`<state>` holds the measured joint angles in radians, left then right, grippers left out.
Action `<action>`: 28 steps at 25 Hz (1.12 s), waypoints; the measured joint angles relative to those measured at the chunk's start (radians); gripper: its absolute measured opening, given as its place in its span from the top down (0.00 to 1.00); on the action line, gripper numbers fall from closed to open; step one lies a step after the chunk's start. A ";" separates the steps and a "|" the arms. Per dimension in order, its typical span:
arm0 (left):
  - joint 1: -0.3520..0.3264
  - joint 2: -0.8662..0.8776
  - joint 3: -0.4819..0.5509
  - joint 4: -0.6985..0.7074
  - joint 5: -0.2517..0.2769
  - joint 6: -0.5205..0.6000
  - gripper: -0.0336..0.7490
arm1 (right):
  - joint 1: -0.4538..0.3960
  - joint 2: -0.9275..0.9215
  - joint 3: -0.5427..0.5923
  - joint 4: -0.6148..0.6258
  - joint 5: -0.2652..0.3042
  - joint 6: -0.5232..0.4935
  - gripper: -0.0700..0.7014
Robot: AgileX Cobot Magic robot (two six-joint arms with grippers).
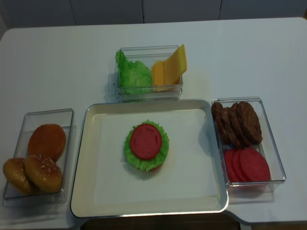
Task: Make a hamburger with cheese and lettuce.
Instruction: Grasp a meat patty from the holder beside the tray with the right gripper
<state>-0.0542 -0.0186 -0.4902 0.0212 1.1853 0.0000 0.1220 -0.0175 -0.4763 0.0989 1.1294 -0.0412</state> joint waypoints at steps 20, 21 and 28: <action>0.000 0.000 0.000 0.000 0.000 0.000 0.43 | 0.000 0.003 0.000 0.006 -0.009 0.000 0.43; 0.000 0.000 0.000 0.000 0.000 0.000 0.43 | 0.000 0.013 -0.006 0.007 -0.010 0.001 0.41; 0.000 0.000 0.000 0.000 0.000 0.000 0.43 | 0.000 0.174 -0.050 0.058 0.012 0.041 0.32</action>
<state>-0.0542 -0.0186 -0.4902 0.0212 1.1853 0.0000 0.1220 0.1561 -0.5260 0.1568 1.1412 0.0000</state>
